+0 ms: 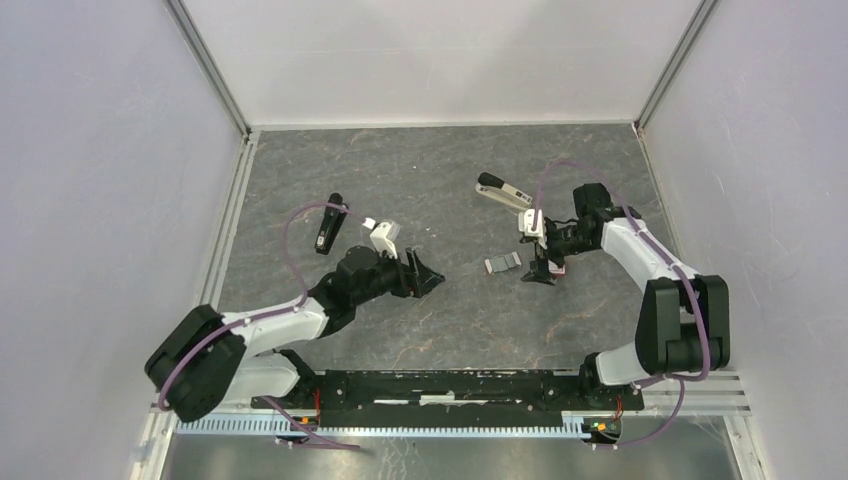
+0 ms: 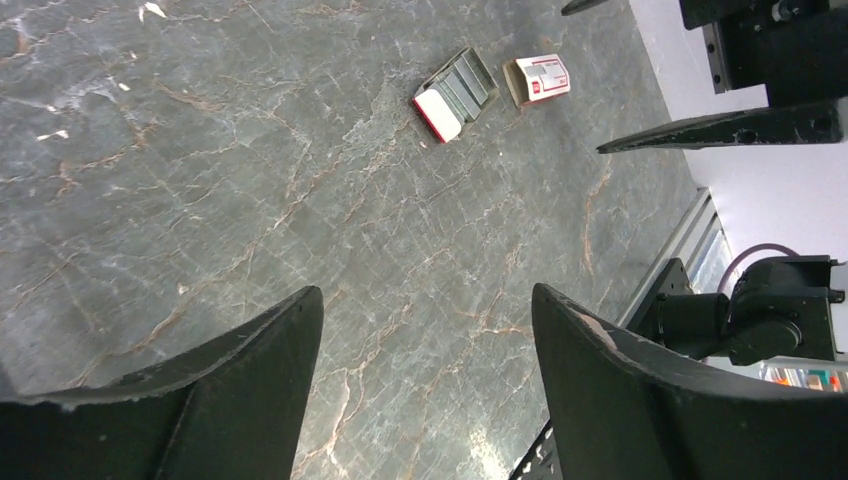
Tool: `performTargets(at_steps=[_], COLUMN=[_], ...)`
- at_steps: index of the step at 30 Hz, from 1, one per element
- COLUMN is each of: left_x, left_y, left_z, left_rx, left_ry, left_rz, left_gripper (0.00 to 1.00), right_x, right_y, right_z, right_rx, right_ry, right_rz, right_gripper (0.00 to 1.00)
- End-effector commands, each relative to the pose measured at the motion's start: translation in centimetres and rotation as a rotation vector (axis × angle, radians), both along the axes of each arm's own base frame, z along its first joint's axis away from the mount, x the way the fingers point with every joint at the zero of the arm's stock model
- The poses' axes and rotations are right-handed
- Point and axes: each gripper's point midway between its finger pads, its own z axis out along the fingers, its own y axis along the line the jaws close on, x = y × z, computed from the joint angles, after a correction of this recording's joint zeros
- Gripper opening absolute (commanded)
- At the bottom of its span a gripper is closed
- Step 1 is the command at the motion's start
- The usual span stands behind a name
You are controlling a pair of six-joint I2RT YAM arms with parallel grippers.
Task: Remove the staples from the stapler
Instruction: Adjust the staple box at the center of the board.
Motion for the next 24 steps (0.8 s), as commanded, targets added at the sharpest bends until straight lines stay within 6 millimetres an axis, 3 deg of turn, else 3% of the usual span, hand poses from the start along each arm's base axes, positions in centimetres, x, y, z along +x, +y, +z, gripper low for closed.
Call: performTargets(at_steps=[1,5,7,12,17,24], left_x=[0.9,1.7,2.0,2.7,2.9,2.4], left_y=[-2.7,-4.4,-5.1,-6.1,-6.4,-5.8], left_z=[2.4,1.0,0.3,-0.5,-0.7,-0.7], left_rx=[-0.079,-0.043,-0.024,0.027,0.040,0.041], left_ry=[0.004,0.042,0.061,0.063,0.056,0.053], left_rz=[-0.025,-0.037,-0.040,-0.027,-0.024,-0.015], left_gripper=[0.80,0.69,0.64,0.60,0.60,0.60], right_x=[4.8,6.5,6.7,7.3,7.1,5.9], right_y=[0.4,0.4,0.4,-1.3,-2.1,-0.9], right_z=[0.7,-0.4,-1.3,-3.4,-5.1,-6.9], right_rx=[0.066,0.097,0.102,0.068,0.022,0.047], right_ry=[-0.024,0.209,0.312,0.350,0.385,0.525], right_rz=[-0.180,-0.388,-0.480,-0.700,-0.758,-0.737], right_gripper=[0.94,0.59,0.48,0.46,0.47,0.44])
